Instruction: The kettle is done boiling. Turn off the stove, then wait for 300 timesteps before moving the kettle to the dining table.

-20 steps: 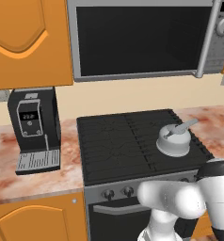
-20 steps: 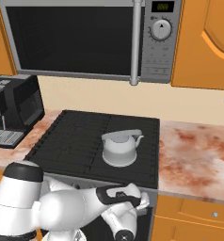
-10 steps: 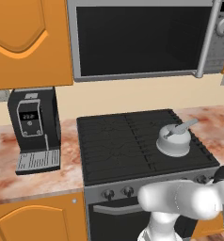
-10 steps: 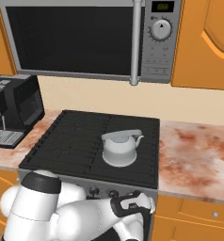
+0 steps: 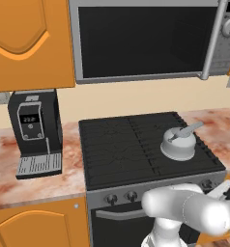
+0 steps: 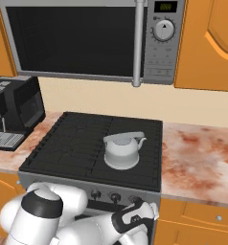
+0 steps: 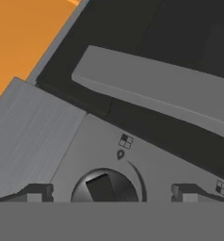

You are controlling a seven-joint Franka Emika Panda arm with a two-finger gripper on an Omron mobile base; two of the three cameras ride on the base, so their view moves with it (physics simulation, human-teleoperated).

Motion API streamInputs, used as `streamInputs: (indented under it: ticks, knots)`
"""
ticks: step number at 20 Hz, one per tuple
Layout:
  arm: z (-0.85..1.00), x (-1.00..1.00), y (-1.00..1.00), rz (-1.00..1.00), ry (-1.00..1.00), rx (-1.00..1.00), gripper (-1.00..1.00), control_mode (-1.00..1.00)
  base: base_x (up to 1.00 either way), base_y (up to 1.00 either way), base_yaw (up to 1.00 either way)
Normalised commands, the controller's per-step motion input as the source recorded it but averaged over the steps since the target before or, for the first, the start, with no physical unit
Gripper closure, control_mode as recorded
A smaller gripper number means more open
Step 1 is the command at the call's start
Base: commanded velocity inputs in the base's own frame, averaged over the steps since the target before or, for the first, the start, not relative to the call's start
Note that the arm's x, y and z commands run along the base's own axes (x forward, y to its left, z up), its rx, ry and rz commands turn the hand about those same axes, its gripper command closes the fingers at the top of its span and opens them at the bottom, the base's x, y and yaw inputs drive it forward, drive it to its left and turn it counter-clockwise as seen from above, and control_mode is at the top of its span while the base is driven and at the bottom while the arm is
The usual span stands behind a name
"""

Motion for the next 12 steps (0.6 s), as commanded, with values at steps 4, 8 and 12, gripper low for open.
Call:
streamInputs:
  ticks: [4,8,12]
  knots:
    - [0.0,0.14,0.01,0.0,0.0,0.0,-1.0,-1.0,0.0,0.0,0.0]
    - [0.0,0.14,0.0,0.0,0.0,0.0,-1.0,-1.0,0.0,0.0,0.0]
    - [0.0,0.09,0.0,0.0,0.0,0.0,-1.0,-1.0,0.0,0.0,0.0]
